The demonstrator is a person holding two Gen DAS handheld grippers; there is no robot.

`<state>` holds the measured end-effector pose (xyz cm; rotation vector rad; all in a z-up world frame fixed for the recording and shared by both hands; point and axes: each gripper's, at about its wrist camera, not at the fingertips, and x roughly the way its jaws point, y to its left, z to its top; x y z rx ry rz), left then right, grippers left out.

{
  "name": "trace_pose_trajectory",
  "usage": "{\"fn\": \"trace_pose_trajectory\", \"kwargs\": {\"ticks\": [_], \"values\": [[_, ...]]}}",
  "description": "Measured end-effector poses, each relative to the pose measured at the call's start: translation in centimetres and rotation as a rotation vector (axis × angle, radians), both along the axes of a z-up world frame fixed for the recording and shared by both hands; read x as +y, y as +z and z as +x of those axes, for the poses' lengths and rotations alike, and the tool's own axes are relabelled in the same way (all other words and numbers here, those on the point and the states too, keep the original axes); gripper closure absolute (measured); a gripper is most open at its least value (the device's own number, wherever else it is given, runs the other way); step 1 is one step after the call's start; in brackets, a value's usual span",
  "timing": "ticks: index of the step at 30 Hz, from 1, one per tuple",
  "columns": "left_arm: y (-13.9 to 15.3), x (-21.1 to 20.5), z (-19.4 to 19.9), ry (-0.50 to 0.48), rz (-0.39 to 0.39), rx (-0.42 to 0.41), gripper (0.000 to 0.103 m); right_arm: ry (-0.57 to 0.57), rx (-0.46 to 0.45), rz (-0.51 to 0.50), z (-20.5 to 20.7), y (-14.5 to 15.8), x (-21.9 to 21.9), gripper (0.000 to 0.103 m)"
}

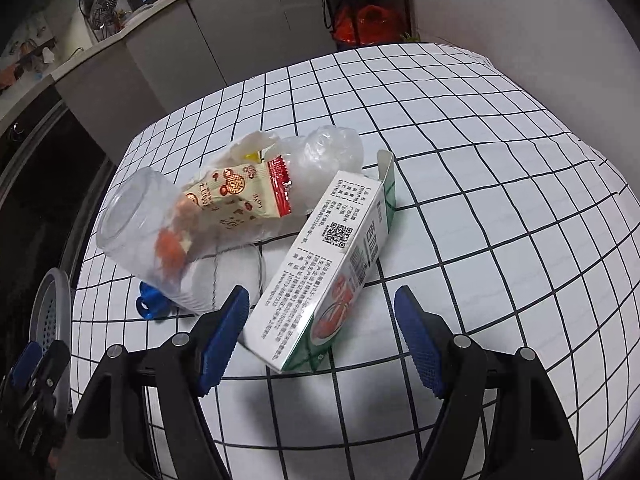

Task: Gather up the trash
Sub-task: 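Grasp the green-and-white juice carton with the right gripper, then close the left gripper on the blue cloth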

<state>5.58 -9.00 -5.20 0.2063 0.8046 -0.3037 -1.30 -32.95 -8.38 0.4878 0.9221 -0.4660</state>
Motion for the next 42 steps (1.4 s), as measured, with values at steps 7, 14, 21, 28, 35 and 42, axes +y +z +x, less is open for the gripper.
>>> {"fn": "trace_pose_trajectory", "kwargs": {"ticks": [7,14,21,28,35,42], "values": [[-0.2,-0.8,-0.4,-0.023,-0.002,-0.003,0.027,0.040,0.007,-0.054,0.0,0.0,0.3,0.060],[-0.7,-2.1,-0.8,-0.061,-0.017,0.005,0.022,0.082,-0.025,-0.026,-1.4,0.4,0.1,0.076],[-1.5,-3.3,-0.5,-0.077,-0.041,0.038,0.019,0.108,-0.092,-0.038,-3.7,2.2,-0.7,0.076],[-2.2,-4.5,1.4,-0.059,-0.017,0.043,0.019,0.121,-0.144,-0.072,-4.9,4.3,-0.9,0.076],[-3.5,-6.2,3.5,-0.054,-0.006,0.057,0.019,0.113,-0.129,-0.059,-4.8,3.9,-1.8,0.076],[-4.6,-7.0,4.9,-0.056,-0.025,0.090,0.019,0.112,-0.126,-0.061,-4.8,3.7,-1.9,0.076]]}}
